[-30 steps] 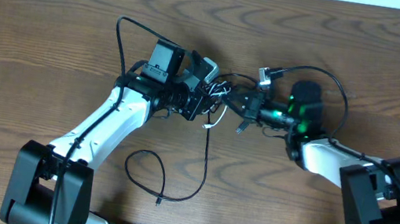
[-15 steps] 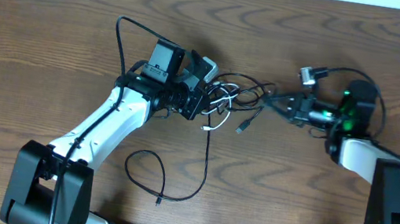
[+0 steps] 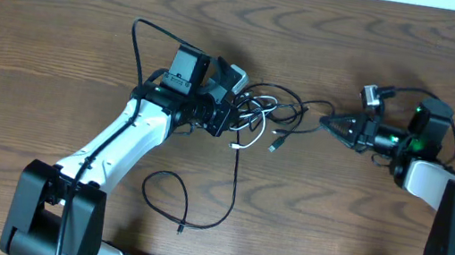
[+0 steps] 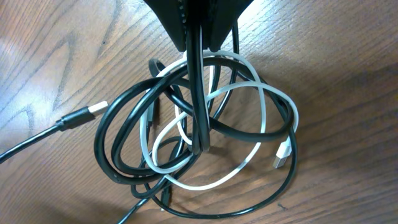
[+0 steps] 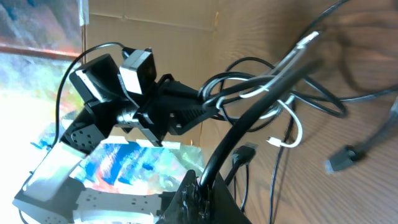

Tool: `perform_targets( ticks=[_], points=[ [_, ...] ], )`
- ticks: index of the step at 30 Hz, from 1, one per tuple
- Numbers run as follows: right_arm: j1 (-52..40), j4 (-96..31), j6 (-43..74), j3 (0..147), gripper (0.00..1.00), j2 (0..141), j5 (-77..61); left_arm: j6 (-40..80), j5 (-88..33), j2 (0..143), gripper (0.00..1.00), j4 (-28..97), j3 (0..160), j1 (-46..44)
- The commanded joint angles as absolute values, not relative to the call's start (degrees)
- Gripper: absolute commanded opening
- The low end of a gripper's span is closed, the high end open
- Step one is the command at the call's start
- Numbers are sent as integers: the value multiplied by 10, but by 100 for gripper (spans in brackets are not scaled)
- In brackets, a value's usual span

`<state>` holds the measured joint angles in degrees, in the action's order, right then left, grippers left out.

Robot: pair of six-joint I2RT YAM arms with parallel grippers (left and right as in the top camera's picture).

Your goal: Untangle cables

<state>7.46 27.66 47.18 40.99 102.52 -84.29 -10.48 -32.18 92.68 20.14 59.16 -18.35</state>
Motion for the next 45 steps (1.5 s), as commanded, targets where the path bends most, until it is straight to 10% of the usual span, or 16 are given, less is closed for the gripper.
perform_targets(
  ticks=[1, 23, 32, 45],
  points=[
    [102, 208, 351, 415, 1, 1012, -856, -102, -314, 925, 7, 201, 595, -184],
    [144, -152, 190, 415, 1, 1012, -399, -102, -314, 925, 8, 201, 595, -184],
    [144, -196, 217, 415, 54, 1012, -263, -102, -314, 925, 8, 201, 595, -184],
    [115, -322, 157, 466, 52, 913, -347, -104, -374, 925, 7, 196, 595, -184]
  ],
)
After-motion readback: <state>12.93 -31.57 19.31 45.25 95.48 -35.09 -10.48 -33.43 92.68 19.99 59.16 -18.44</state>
